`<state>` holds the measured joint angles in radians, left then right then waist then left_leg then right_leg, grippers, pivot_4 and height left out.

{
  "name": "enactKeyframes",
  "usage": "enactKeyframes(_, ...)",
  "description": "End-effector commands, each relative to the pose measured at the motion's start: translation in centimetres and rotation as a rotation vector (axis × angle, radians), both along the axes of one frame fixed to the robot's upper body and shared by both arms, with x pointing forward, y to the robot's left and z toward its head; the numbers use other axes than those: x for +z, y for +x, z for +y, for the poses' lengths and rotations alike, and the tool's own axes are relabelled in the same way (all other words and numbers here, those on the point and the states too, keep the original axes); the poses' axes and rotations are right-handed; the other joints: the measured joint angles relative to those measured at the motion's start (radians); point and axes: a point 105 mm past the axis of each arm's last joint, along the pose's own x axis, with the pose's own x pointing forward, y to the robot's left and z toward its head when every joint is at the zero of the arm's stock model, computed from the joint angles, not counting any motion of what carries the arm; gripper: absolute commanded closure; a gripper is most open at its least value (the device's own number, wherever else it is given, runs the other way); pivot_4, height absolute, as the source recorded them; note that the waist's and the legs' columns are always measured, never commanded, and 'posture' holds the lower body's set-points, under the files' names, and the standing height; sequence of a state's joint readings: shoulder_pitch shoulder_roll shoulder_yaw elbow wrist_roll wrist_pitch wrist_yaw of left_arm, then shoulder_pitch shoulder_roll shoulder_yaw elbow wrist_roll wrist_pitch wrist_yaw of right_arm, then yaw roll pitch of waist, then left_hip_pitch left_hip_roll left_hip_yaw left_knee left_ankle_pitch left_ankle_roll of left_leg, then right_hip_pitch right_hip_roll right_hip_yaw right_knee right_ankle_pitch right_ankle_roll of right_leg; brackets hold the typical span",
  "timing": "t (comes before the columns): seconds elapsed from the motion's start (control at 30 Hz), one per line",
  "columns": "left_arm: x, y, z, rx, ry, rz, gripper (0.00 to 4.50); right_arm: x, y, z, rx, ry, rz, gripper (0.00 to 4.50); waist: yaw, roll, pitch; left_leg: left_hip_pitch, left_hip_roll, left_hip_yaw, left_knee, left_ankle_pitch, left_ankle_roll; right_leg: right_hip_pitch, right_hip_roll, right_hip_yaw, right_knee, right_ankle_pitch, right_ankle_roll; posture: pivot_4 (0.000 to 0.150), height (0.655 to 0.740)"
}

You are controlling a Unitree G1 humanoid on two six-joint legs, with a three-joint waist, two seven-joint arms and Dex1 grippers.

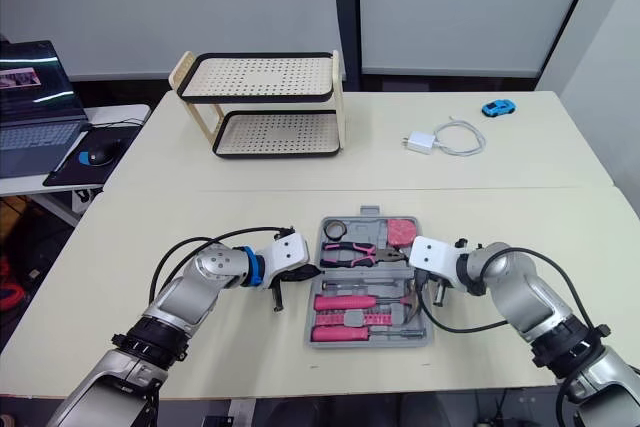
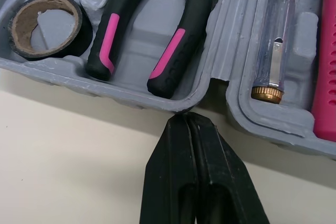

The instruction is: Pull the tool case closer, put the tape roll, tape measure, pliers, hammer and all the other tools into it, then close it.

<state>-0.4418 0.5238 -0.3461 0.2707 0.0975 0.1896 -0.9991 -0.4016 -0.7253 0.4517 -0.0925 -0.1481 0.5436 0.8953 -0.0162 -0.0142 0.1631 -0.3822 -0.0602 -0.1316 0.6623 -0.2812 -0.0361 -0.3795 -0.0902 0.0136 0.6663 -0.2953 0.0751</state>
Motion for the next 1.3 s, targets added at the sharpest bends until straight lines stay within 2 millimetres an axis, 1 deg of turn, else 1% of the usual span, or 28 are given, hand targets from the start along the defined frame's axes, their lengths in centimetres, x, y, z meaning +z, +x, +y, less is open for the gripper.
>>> enactKeyframes(0.03,-0.4,-1.4,-2.7,-0.103,-0.022,0.032,4.50,0.9,-0.4,2.0,0.072,0.043,-0.024,4.47,0.000,0.000,0.000,0.000,0.000,0.000,0.000,0.000,0.000,0.000,0.000,0.000,0.000,0.000,0.000,0.150,0.7400)
enactKeyframes(0.17,-0.5,-2.0,-3.3,-0.122,-0.036,0.049,4.50,0.7,-1.1,2.4,0.076,0.063,0.002,4.47,0.000,0.000,-0.001,0.000,0.000,0.000,0.000,0.000,0.001,0.001,0.000,0.000,0.000,0.000,0.000,0.150,0.7400)
enactKeyframes(0.27,-0.7,-2.7,-3.3,-0.137,-0.034,0.068,4.50,0.6,-1.6,2.5,0.080,0.070,0.020,4.47,0.000,0.000,-0.001,0.000,0.000,0.000,0.000,0.000,0.000,0.000,0.000,0.000,0.000,0.000,0.000,0.150,0.7400)
enactKeyframes(0.6,-1.4,-6.2,-3.1,-0.181,-0.030,0.155,4.50,0.2,-4.4,3.4,0.086,0.126,0.095,4.47,-0.002,0.001,-0.002,0.000,0.001,0.000,-0.001,-0.001,0.002,0.000,0.000,0.001,-0.001,0.000,0.000,0.150,0.7400)
enactKeyframes(0.83,-1.9,-7.8,-3.2,-0.183,-0.027,0.181,4.50,-0.3,-6.0,3.4,0.076,0.130,0.124,4.47,-0.002,0.003,-0.003,0.000,0.001,0.000,-0.001,-0.002,0.003,0.001,0.000,0.001,-0.001,0.000,0.000,0.150,0.7400)
enactKeyframes(0.97,-2.2,-8.0,-3.1,-0.181,-0.018,0.183,4.50,-0.3,-6.4,3.3,0.075,0.131,0.133,4.47,-0.002,0.003,-0.003,0.001,0.001,0.000,-0.001,-0.002,0.003,0.002,0.000,0.000,-0.001,0.000,0.000,0.150,0.7400)
enactKeyframes(1.3,-2.1,-8.0,-3.3,-0.184,-0.016,0.193,4.50,-0.5,-6.8,3.0,0.063,0.121,0.159,4.47,0.000,0.003,-0.004,0.002,0.001,-0.001,-0.001,-0.002,0.003,0.003,0.000,0.000,-0.002,0.000,0.000,0.150,0.7400)
